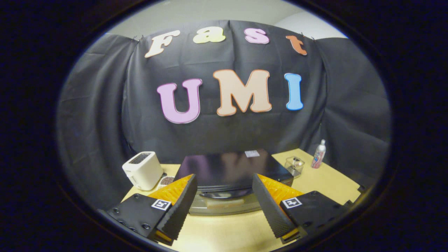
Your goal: Open the toaster oven, put the food inside, and close the toaster oven door.
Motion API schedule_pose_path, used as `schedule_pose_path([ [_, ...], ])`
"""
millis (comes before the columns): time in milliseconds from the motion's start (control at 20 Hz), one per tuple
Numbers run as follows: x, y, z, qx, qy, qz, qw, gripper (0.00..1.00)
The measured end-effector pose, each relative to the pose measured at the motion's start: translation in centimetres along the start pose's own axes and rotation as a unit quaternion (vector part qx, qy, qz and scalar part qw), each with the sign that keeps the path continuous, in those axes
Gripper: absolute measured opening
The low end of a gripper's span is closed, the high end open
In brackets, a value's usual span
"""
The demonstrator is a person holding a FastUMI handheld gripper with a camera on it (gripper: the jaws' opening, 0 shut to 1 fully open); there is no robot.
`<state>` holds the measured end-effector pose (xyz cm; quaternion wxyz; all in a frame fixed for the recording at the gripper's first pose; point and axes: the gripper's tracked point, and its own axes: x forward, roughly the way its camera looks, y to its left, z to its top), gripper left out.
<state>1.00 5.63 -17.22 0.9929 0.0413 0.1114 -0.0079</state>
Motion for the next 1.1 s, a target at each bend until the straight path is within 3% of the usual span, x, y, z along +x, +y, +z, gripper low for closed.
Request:
schedule_pose_path([
  [600,-0.8,-0.7,8.6,0.019,-0.074,0.009,0.997,0.99],
  [1100,-0.8,-0.7,10.5,0.009,-0.092,0.012,0.996,0.99],
])
